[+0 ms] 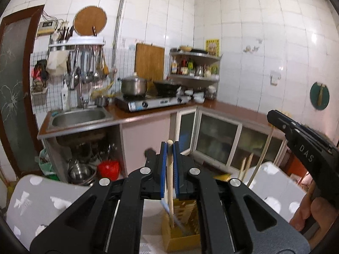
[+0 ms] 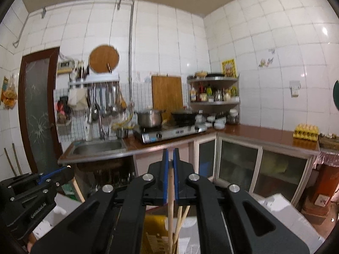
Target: Organize utensils
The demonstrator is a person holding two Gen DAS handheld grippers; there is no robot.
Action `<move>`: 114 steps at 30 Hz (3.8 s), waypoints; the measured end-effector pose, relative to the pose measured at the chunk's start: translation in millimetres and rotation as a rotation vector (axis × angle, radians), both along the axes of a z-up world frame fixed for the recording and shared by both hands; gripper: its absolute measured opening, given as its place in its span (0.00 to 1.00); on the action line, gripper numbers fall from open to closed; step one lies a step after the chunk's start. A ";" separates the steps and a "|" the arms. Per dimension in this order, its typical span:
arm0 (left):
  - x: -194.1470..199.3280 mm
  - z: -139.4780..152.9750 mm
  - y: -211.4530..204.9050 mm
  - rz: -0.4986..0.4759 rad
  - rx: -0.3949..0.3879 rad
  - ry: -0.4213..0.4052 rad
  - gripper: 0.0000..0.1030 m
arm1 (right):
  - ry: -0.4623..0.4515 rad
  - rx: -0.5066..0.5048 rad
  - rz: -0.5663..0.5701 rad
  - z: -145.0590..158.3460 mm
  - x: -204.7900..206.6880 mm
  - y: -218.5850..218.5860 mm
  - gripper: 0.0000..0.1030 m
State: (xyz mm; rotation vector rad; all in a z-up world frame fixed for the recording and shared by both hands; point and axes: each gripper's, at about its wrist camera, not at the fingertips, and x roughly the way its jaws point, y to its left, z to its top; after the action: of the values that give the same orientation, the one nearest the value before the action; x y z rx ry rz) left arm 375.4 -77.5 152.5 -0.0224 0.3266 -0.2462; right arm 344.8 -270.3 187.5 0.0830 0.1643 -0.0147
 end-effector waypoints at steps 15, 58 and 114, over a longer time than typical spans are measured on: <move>-72.5 20.2 40.9 0.108 0.004 -0.056 0.95 | 0.160 -0.004 -0.022 -17.2 -44.0 -16.2 0.54; -126.2 -186.5 79.3 0.222 0.128 0.520 0.95 | 0.792 0.077 -0.048 -218.4 -97.3 53.6 0.27; -140.2 -120.6 28.4 0.068 0.065 0.386 0.04 | 0.437 0.087 -0.030 -147.4 -132.4 -5.3 0.22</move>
State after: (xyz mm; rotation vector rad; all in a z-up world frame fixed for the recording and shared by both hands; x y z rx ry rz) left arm 235.2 -49.2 31.8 -0.0171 0.7161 -0.1629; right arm 212.4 -275.5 40.1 0.1688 0.6011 -0.0553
